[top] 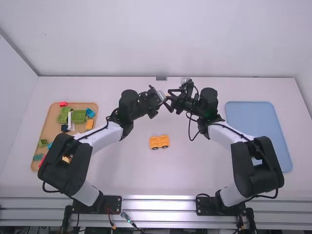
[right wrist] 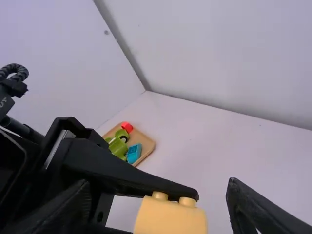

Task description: Assemble lego blocks to make yellow taxi

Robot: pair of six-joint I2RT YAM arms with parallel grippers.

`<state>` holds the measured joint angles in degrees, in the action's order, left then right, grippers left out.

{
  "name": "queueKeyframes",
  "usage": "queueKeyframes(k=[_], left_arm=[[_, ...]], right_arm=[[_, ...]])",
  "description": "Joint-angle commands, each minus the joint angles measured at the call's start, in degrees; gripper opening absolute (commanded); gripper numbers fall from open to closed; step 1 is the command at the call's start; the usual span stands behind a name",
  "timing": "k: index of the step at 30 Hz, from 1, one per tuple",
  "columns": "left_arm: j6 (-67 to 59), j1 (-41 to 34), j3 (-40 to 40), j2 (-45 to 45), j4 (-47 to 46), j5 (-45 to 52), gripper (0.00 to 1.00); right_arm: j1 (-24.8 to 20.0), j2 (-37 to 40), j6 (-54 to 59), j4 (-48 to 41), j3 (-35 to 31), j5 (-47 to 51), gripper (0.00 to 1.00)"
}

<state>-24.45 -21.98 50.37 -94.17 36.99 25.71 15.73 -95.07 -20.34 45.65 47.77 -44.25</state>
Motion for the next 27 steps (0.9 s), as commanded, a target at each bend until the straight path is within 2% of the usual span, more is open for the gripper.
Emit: queueKeyframes(k=[1, 3, 5, 8, 9, 15, 18, 19, 22, 24, 25, 27], left_arm=[[0.9, -0.1, 0.9, -0.5, 0.7, 0.4, 0.02], [1.8, -0.2, 0.9, -0.5, 1.3, 0.4, 0.02], [2.3, -0.1, 0.9, -0.5, 2.4, 0.7, 0.02], [2.3, -0.3, 0.9, -0.5, 3.0, 1.4, 0.02], [2.1, -0.3, 0.9, -0.5, 3.2, 2.0, 0.02], [2.1, -0.1, 0.9, -0.5, 3.4, 3.5, 0.02], [2.1, -0.3, 0.9, -0.5, 3.4, 3.4, 0.02], [2.1, 0.0, 0.9, -0.5, 3.4, 3.4, 0.02], [2.1, -0.3, 0.9, -0.5, 3.6, 3.4, 0.02], [2.1, -0.2, 0.9, -0.5, 3.6, 3.5, 0.08], [2.1, 0.0, 0.9, -0.5, 3.7, 3.4, 0.14], [2.1, -0.3, 0.9, -0.5, 3.6, 3.5, 0.43]], right_arm=[[-0.1, -0.1, -0.4, 0.2, 1.8, 0.8, 0.69], [0.1, -0.1, -0.4, 0.2, 1.8, 0.8, 0.68], [0.0, -0.1, -0.4, 0.2, 1.8, 0.8, 0.62], [0.0, -0.1, -0.5, 0.2, 1.8, 0.8, 0.59], [0.0, -0.1, -0.5, 0.2, 1.8, 0.8, 0.55], [0.0, -0.1, -0.5, 0.2, 1.8, 0.8, 0.45], [0.1, -0.1, -0.5, 0.2, 1.8, 0.6, 0.36], [0.4, -0.1, -1.2, 0.2, 1.8, 0.9, 0.29], [0.3, -0.1, -1.9, 0.2, 1.8, 0.8, 0.28], [0.3, -0.1, -1.9, 0.2, 1.8, 0.7, 0.28], [0.3, -0.1, -1.9, 0.1, 1.8, 0.7, 0.27], [0.4, -0.1, -1.9, 0.1, 1.8, 0.8, 0.25]])
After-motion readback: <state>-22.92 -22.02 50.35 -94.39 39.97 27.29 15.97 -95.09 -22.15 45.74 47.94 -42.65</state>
